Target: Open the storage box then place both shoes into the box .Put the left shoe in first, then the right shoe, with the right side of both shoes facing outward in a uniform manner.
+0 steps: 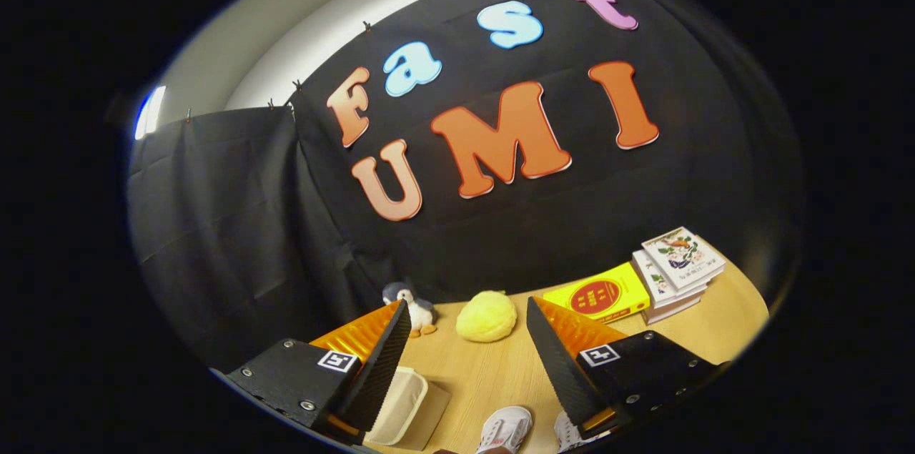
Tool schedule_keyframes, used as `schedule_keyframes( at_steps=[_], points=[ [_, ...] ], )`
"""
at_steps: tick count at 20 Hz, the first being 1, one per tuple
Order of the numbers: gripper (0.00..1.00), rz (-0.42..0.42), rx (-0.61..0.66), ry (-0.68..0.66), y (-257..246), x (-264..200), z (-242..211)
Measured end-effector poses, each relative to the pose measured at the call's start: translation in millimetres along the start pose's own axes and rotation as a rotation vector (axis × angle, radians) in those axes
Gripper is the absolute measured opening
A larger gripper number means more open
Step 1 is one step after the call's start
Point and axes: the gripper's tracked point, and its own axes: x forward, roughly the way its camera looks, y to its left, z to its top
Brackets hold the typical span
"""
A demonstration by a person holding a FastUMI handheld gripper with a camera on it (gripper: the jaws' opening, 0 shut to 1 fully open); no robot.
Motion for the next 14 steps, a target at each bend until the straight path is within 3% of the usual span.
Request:
schedule_keyframes(
  at_steps=[9,14],
  points=[
    [0.97,0.16,0.028,0.407,39.7,20.1,-148.0],
    [0.97,0.271,0.134,0.551,67.5,28.3,-201.4]
  ],
)
